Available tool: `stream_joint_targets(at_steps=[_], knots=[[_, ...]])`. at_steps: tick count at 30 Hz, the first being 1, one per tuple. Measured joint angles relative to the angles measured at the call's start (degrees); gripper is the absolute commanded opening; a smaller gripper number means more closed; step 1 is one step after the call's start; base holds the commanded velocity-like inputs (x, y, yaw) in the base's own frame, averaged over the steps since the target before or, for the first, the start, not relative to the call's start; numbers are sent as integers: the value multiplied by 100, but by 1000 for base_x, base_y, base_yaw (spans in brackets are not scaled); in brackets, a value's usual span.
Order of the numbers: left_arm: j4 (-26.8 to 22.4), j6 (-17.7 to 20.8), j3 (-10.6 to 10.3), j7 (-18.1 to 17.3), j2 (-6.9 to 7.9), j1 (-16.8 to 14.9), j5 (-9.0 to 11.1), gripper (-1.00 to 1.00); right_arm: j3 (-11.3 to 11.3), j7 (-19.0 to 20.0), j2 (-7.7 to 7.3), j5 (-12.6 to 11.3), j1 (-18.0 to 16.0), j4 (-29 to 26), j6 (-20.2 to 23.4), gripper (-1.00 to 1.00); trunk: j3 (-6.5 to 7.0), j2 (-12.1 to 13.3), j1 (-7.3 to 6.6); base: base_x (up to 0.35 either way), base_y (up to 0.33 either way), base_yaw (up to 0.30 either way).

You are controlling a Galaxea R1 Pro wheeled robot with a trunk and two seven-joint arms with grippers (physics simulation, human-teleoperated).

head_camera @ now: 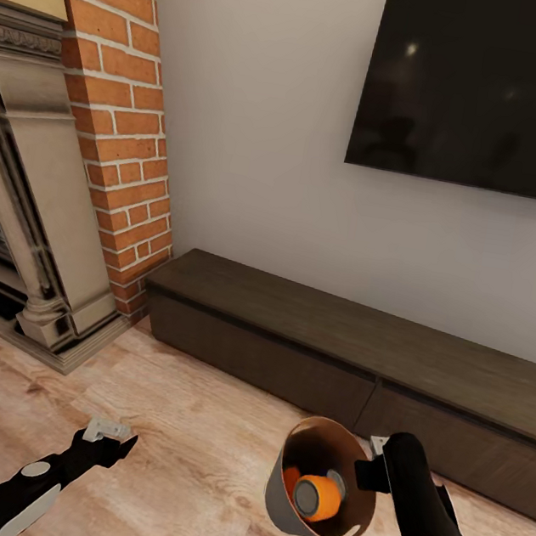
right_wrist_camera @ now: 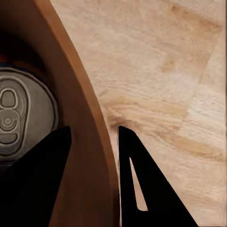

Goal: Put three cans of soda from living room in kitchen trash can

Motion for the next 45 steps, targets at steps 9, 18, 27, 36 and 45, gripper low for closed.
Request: stream_joint_targets(at_steps=[9, 18, 27, 36, 45], knots=[[8, -2, 0, 0, -44, 1, 6, 100, -1, -27, -384, 13, -3, 176, -4, -100, 0, 0, 0, 0, 0, 0], [10, -2, 0, 0, -58, 0, 8, 100, 0, -11, -764, -18, -3, 241, -2, -100, 0, 0, 0, 0, 0, 0], [10, -4, 0, 0, -60, 0, 0, 100, 5, 7, -848, -1, 6, 244, -4, -100, -161, -359, 197, 0, 0, 0], [10, -11, -2, 0, -60, 0, 0, 100, 10, 22, -858, -20, 7, 246, -1, -100, -323, -720, 395, 0, 0, 0], [10, -21, -9, 0, -60, 0, 0, 100, 17, 2, -843, -21, 10, 252, -1, -100, -484, -1081, 593, 0, 0, 0]])
